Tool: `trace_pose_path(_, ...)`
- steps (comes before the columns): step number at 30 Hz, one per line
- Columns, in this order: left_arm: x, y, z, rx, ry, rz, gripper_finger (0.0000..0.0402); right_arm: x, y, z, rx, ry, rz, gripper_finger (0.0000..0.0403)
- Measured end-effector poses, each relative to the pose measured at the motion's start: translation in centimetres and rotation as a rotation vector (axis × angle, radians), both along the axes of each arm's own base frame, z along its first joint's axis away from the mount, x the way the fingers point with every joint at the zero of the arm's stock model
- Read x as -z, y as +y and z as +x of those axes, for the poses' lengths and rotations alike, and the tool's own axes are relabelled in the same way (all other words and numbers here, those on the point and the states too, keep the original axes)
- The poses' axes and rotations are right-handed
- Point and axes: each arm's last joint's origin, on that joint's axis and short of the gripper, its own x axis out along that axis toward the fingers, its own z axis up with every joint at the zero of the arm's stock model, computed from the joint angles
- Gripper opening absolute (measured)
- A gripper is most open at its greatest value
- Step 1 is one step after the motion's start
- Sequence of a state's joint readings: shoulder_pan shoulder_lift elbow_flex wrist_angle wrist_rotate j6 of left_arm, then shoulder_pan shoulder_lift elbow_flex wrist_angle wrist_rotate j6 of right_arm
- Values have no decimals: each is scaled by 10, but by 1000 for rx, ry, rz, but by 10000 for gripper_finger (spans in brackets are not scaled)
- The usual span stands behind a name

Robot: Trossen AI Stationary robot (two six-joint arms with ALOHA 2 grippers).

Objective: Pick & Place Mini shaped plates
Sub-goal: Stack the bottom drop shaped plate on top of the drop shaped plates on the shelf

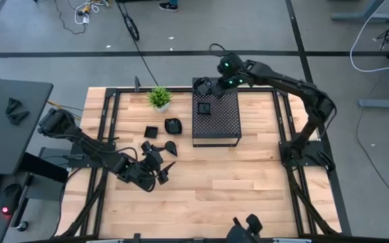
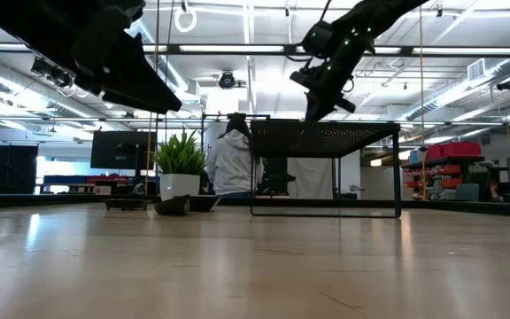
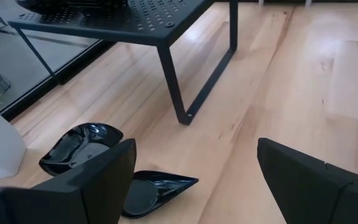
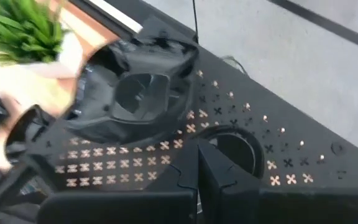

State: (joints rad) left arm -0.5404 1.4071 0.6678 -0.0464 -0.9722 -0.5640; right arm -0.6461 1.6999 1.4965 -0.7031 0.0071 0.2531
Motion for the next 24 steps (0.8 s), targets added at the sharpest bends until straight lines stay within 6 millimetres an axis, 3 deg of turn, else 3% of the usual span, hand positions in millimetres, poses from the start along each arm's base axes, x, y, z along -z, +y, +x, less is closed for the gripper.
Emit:
trace_pose_path(8, 1, -1, 0, 23, 12, -19, 342, 17, -8, 1, 16, 64, 47, 0)
trace_pose_path(24, 1, -1, 0, 24, 13, -20, 342, 22, -8, -2, 0, 113, 65, 5)
